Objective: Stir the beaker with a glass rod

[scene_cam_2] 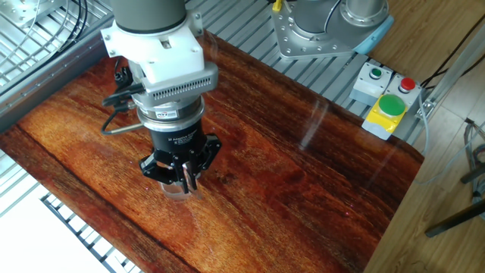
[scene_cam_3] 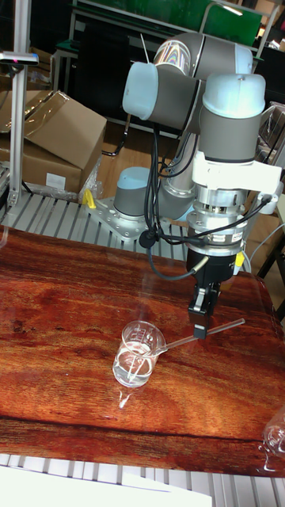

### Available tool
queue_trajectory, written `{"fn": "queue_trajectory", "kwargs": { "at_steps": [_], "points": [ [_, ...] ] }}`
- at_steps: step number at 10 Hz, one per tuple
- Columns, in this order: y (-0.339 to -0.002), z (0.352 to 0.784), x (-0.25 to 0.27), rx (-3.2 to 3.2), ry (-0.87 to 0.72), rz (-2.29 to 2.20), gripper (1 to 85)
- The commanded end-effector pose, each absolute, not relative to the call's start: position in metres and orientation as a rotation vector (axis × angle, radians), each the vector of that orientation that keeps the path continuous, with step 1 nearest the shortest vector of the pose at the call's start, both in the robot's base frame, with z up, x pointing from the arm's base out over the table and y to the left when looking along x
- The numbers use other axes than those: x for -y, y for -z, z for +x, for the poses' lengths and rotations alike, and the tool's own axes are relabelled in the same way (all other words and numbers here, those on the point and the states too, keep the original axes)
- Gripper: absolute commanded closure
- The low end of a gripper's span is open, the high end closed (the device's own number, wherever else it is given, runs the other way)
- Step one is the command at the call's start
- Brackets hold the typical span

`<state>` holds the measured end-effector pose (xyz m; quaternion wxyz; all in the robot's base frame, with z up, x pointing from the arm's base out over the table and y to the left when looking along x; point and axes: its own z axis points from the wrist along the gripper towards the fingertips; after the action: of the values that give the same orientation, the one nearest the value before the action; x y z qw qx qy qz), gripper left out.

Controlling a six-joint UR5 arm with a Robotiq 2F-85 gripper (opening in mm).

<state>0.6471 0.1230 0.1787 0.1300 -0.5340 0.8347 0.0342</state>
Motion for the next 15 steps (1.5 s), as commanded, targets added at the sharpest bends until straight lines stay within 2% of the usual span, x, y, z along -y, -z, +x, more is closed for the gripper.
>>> {"fn": "queue_trajectory", "kwargs": {
  "at_steps": [1,7,15],
  "points": [
    [-0.180,0.648,-0.126,-2.421,-0.115,-1.540,68.0],
    [-0.181,0.648,-0.132,-2.406,-0.141,-1.538,64.0],
    [-0.183,0.651,-0.141,-2.395,-0.170,-1.503,65.0]
  ]
}}
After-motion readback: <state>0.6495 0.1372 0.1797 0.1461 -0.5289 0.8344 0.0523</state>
